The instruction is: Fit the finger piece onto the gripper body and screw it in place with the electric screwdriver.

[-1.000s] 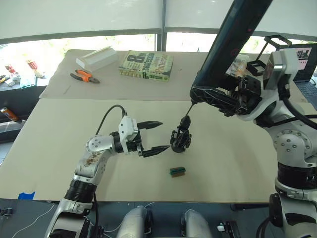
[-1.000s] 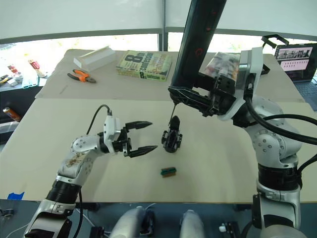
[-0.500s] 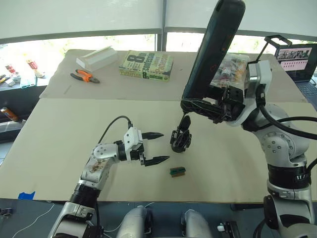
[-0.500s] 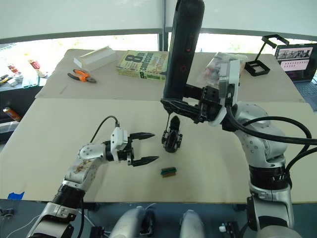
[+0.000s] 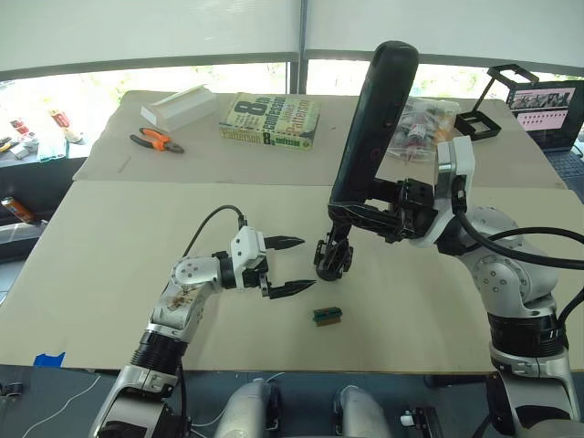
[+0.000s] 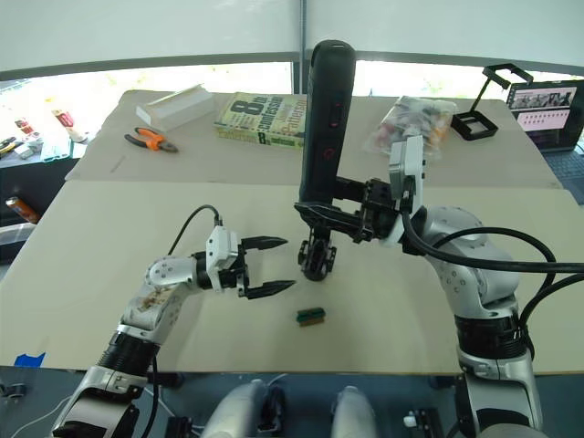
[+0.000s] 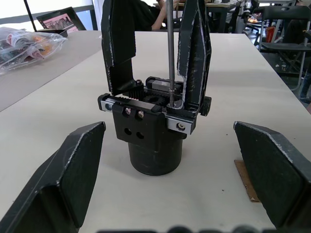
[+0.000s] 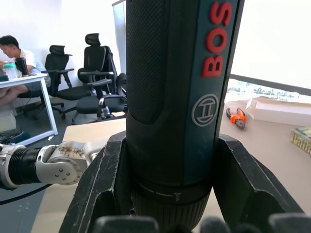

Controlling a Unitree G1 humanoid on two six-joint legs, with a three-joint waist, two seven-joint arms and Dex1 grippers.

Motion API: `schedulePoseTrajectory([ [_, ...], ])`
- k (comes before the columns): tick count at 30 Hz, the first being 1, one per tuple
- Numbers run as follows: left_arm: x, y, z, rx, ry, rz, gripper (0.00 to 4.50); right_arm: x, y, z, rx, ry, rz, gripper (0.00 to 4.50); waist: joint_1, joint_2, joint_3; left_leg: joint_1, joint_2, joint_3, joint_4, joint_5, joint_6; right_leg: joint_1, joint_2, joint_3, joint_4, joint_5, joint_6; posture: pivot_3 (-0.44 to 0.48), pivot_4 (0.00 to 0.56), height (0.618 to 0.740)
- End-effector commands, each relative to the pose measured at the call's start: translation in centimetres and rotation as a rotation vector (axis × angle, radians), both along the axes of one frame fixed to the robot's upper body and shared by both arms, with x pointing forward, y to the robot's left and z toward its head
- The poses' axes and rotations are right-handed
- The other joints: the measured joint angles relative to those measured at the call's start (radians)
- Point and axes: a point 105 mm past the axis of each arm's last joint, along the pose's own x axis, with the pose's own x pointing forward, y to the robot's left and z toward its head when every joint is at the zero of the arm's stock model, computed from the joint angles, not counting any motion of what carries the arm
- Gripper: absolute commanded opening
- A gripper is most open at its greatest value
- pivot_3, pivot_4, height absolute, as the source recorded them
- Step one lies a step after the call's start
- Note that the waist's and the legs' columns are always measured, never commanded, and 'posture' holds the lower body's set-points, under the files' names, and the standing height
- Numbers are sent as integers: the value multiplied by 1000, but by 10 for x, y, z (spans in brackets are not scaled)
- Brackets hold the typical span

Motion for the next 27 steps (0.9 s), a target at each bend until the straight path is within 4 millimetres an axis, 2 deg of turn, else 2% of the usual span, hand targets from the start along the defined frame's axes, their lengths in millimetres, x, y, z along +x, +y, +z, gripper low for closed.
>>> schedulePoseTrajectory([
  [1, -2, -4, 3, -7, -14, -15, 4500, -8, 0, 14, 20, -78, 16, 1923, 0, 0, 0, 0, 0, 0, 0, 0, 0, 0, 0, 0, 0, 0, 0, 0, 150, 740],
  [27, -4, -8, 1, -12, -4, -31, 4500, -9, -6, 13, 0, -57, 12, 1923, 1, 0, 0, 0, 0, 0, 0, 0, 0, 0, 0, 0, 0, 0, 0, 0, 150, 740],
])
